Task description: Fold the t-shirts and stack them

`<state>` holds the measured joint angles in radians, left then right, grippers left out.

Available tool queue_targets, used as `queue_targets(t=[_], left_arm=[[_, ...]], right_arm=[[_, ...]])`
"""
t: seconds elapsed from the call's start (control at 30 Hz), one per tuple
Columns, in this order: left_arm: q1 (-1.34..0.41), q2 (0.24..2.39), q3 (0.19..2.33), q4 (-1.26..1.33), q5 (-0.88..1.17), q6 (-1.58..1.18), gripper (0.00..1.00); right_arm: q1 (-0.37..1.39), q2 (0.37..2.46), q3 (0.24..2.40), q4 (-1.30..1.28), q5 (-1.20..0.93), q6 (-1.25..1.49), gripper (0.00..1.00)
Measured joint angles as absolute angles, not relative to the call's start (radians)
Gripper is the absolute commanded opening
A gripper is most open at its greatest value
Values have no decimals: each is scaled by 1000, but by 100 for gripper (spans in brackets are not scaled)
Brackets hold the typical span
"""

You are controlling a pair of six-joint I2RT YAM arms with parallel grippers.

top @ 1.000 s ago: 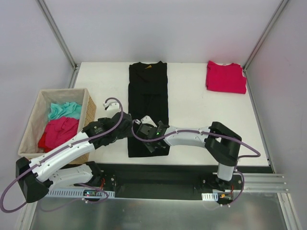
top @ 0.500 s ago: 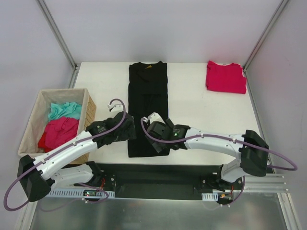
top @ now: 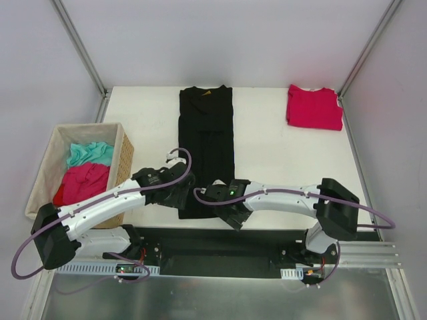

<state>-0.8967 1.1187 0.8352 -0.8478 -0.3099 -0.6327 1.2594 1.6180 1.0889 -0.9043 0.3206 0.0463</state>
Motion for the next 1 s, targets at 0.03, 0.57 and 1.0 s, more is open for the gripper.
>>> queue_targets(t=[0.03, 0.57, 1.0], left_arm=[[-906, 1118, 845, -870, -321, -627, 70], [-1231, 1396, 1209, -1317, -877, -585, 72], [-1307, 1274, 1087, -1309, -920, -725, 79]], right_arm=[[1263, 1626, 1105, -928, 325, 40, 79], [1417, 1652, 1259, -1203, 830, -120, 84], [1561, 1602, 1167, -1031, 795, -233, 86]])
